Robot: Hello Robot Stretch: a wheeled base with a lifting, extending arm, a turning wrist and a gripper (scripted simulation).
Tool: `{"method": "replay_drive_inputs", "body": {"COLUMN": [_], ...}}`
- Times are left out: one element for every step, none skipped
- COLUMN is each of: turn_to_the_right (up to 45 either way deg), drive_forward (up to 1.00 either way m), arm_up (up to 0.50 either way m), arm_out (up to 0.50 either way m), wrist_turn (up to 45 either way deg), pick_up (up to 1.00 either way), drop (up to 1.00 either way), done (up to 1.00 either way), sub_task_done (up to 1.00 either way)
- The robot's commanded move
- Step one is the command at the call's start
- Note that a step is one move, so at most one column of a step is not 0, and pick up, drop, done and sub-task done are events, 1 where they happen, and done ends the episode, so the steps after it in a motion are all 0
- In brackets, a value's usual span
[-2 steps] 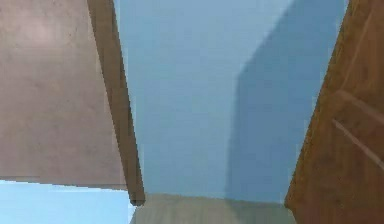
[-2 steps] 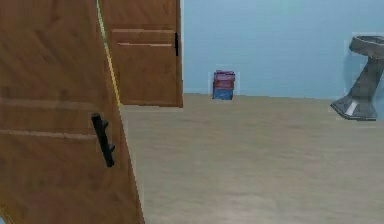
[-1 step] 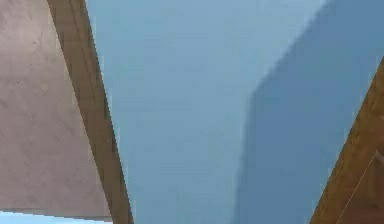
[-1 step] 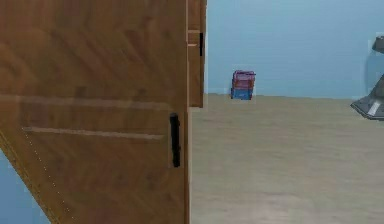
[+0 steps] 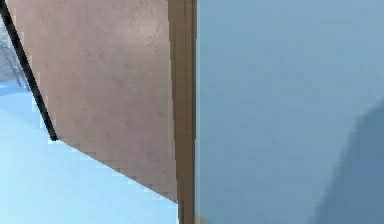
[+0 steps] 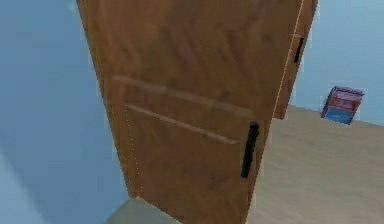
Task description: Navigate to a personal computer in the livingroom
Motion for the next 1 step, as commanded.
{"method": "replay_drive_inputs", "body": {"turn_to_the_right": [0.0], "drive_forward": [0.55], "arm_up": [0.00], "arm_out": [0.00], "wrist_turn": [0.0], "pick_up": [0.00], "drop": [0.00], "done": [0.00], "sub_task_done": [0.00]}}
